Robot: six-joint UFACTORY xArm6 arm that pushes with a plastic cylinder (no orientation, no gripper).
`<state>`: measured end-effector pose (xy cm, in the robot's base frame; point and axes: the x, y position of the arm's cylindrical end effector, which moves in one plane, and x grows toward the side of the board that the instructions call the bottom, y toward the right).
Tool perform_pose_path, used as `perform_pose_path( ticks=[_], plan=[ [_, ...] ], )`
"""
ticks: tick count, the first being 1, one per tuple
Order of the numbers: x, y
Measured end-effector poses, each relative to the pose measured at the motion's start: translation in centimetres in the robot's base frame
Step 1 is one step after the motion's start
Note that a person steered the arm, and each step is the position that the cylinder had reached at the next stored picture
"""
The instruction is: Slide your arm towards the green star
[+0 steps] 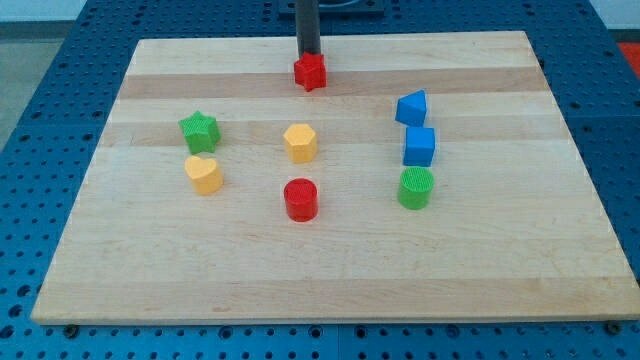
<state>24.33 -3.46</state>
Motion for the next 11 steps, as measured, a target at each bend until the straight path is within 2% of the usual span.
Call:
perform_pose_path(
  ticks=[2,4,5,7,8,10,11],
  plan=[
    [5.6,0.0],
    [6.0,0.0],
    [3.8,-1.0],
    [3.0,-1.9],
    [2.5,-6.7],
    [2.9,-10.8],
    [5.8,-16.0]
  ],
)
